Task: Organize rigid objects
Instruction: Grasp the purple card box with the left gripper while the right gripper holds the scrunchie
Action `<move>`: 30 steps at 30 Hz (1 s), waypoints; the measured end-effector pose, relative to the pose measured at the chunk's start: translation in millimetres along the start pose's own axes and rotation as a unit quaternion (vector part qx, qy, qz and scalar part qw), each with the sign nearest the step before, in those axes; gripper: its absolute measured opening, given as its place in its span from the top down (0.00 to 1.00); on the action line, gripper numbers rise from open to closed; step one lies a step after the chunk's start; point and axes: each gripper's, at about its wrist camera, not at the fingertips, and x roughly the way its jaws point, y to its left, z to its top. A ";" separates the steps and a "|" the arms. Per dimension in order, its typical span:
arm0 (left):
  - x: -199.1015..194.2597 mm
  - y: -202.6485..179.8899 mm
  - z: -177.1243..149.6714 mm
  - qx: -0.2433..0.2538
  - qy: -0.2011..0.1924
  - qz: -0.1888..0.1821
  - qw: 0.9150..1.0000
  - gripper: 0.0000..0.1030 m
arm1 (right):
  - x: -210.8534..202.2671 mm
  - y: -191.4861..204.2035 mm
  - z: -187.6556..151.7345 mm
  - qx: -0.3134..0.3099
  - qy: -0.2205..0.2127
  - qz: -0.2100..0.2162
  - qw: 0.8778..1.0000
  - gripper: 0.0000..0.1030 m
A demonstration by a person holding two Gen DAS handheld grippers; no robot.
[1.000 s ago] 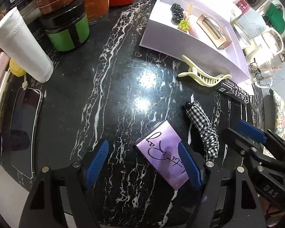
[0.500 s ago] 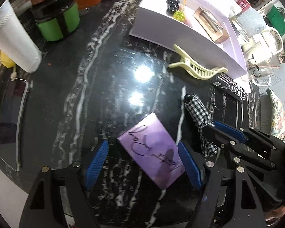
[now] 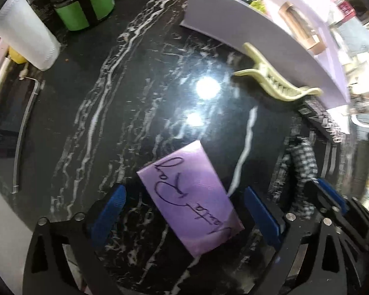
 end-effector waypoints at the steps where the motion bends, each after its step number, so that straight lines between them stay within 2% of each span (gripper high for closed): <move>1: 1.8 0.3 1.1 -0.005 0.001 0.013 1.000 0.04 | 0.1 0.0 0.3 0.001 -0.001 0.000 1.000 0.81; 5: 6.5 8.5 1.0 -0.016 0.005 0.041 0.999 0.04 | -0.8 1.3 0.8 -0.002 -0.004 -0.004 1.000 0.81; 8: 6.2 9.8 -1.7 -0.003 -0.001 0.038 0.999 0.05 | -1.4 1.7 -0.3 -0.004 -0.007 -0.005 1.000 0.81; 10: 4.0 6.5 -3.6 0.007 -0.019 0.035 0.999 0.12 | -1.1 2.3 -1.4 -0.002 -0.008 -0.005 1.000 0.81; 11: 0.9 3.5 -6.0 0.015 -0.026 0.038 0.999 0.23 | -0.5 3.3 -1.5 -0.003 -0.009 -0.006 1.000 0.81; 14: -4.0 -3.1 -11.3 0.042 -0.046 0.041 0.997 0.45 | -0.3 5.1 -1.9 -0.007 -0.012 -0.008 1.000 0.81; 15: -4.2 -3.8 -10.7 0.045 -0.047 0.039 0.997 0.47 | -0.4 5.5 -2.1 -0.007 -0.012 -0.009 1.000 0.81; 24: -5.1 -4.5 -8.1 0.063 -0.050 -0.001 0.997 0.49 | -5.1 9.6 -9.1 -0.001 -0.022 -0.011 1.000 0.86; 27: -15.8 2.0 -9.2 0.076 -0.059 -0.006 0.995 0.49 | -8.1 9.9 -12.5 0.007 -0.024 -0.009 1.000 0.86; 30: -25.9 -9.3 -6.2 0.082 -0.066 -0.012 0.994 0.50 | -12.1 9.6 -15.4 0.014 -0.027 -0.011 0.999 0.86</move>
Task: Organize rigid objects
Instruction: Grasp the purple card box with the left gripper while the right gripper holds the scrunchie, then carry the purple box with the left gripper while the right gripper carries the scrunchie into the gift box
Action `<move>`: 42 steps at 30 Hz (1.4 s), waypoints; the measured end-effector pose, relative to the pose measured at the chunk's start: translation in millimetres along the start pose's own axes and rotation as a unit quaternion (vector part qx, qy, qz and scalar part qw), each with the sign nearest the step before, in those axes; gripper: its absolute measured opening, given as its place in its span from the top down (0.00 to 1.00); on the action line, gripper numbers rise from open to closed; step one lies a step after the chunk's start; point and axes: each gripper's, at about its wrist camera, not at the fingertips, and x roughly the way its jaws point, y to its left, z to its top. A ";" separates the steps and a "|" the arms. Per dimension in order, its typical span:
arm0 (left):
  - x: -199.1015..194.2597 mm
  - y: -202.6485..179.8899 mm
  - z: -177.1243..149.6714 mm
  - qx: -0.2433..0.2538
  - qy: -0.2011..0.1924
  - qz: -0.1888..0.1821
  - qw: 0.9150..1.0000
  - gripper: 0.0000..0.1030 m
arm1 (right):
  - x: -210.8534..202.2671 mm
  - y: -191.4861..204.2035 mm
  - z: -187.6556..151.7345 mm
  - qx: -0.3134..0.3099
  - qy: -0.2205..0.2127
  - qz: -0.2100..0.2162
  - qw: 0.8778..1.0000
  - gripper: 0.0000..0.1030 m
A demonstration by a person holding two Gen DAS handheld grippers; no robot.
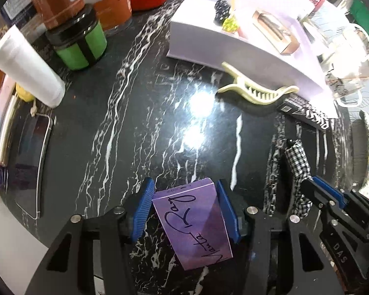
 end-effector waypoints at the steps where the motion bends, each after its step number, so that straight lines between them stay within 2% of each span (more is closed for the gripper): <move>1: -4.5 -2.0 1.6 0.004 -0.005 -0.003 1.000 0.50 | -2.0 -0.1 -0.7 0.003 -0.002 0.000 1.000 0.86; 10: -34.5 -17.0 21.3 0.038 -0.033 -0.022 0.998 0.50 | -23.3 -2.1 -4.5 0.029 -0.021 -0.005 0.999 0.86; 22: -88.0 -29.8 40.1 0.083 -0.078 -0.044 0.992 0.50 | -66.3 -1.7 -1.1 0.055 -0.054 -0.012 0.997 0.86; 33: -125.9 -39.9 60.4 0.120 -0.114 -0.054 0.985 0.50 | -98.0 5.8 12.5 0.058 -0.082 -0.007 0.995 0.86; 42: -140.2 -39.7 85.7 0.126 -0.134 -0.057 0.981 0.50 | -107.4 15.6 31.9 0.055 -0.096 0.001 0.994 0.86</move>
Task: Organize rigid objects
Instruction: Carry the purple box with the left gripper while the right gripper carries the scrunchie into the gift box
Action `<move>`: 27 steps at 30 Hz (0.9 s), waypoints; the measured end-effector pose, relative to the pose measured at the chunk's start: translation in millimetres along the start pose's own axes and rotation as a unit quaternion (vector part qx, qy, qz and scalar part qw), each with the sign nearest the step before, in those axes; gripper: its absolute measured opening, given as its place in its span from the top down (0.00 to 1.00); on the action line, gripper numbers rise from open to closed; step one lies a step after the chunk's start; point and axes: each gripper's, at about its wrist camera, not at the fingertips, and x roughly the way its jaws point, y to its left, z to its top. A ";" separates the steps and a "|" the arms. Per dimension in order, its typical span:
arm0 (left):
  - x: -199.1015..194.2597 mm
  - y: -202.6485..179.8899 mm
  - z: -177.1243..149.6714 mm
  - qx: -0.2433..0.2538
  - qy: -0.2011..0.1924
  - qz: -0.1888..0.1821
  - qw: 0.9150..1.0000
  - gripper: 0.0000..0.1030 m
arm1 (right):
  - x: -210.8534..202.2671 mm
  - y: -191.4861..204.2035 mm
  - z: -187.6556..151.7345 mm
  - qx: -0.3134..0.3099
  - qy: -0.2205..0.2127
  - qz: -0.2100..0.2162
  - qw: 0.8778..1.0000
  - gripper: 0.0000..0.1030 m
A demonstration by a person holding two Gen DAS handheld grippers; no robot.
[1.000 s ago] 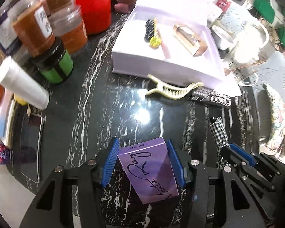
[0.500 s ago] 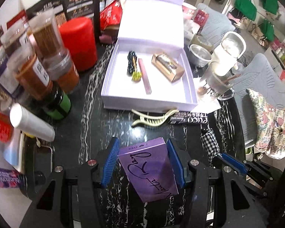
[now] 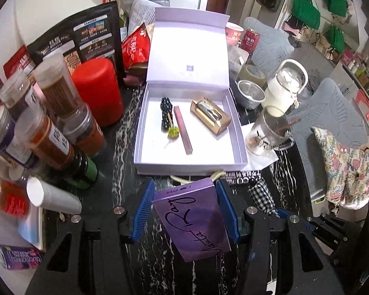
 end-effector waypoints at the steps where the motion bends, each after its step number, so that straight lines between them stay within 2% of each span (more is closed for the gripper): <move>1: 0.0 0.6 2.5 0.001 -0.002 0.000 1.000 0.50 | 0.0 0.7 2.0 0.001 -0.001 0.001 1.000 0.86; 14: 11.0 13.5 44.8 -0.003 -0.019 -0.004 1.000 0.50 | 11.6 7.1 46.3 -0.007 -0.013 0.002 1.000 0.86; 27: 43.6 26.2 87.5 -0.015 -0.014 -0.004 1.000 0.50 | 43.3 3.3 100.2 -0.020 -0.015 0.001 1.000 0.86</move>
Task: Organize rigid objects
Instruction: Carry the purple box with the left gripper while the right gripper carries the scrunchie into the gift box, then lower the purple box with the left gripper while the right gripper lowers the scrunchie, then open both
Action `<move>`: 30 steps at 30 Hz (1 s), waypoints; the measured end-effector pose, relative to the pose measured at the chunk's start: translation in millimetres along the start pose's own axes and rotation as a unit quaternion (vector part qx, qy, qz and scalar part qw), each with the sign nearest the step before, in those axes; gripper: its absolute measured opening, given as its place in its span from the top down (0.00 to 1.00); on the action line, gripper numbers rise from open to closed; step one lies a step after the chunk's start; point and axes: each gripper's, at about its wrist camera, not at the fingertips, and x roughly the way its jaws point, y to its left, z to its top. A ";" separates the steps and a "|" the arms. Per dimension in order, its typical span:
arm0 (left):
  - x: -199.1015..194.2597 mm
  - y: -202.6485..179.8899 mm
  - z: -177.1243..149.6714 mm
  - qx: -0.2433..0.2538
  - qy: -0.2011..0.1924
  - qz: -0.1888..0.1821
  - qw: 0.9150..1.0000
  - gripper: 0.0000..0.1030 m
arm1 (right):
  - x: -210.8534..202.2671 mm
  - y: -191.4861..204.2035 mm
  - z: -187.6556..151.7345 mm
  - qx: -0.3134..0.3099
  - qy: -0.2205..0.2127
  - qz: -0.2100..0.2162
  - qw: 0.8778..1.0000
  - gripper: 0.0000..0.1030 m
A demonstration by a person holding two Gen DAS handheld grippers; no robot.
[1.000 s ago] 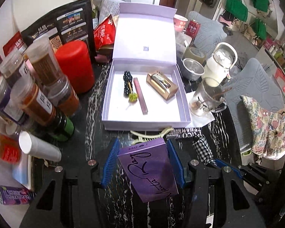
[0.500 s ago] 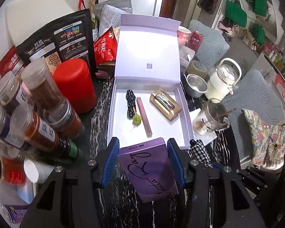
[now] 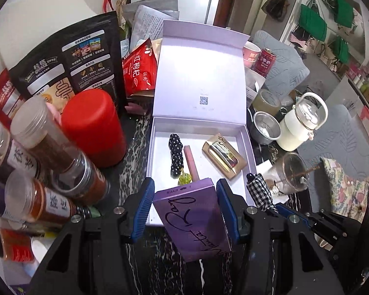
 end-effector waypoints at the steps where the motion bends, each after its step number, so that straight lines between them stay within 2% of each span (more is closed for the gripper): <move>1: 3.0 0.9 2.9 -0.001 0.001 0.000 1.000 0.50 | 3.0 -0.7 3.0 0.000 0.000 0.000 1.000 0.86; 18: 77.7 9.5 46.6 -0.004 0.023 -0.006 1.000 0.50 | 70.7 -26.5 47.4 0.006 0.018 -0.011 1.000 0.86; 30: 130.9 10.3 61.8 0.012 0.045 -0.002 0.999 0.50 | 118.6 -37.2 60.3 0.014 0.031 -0.006 0.999 0.86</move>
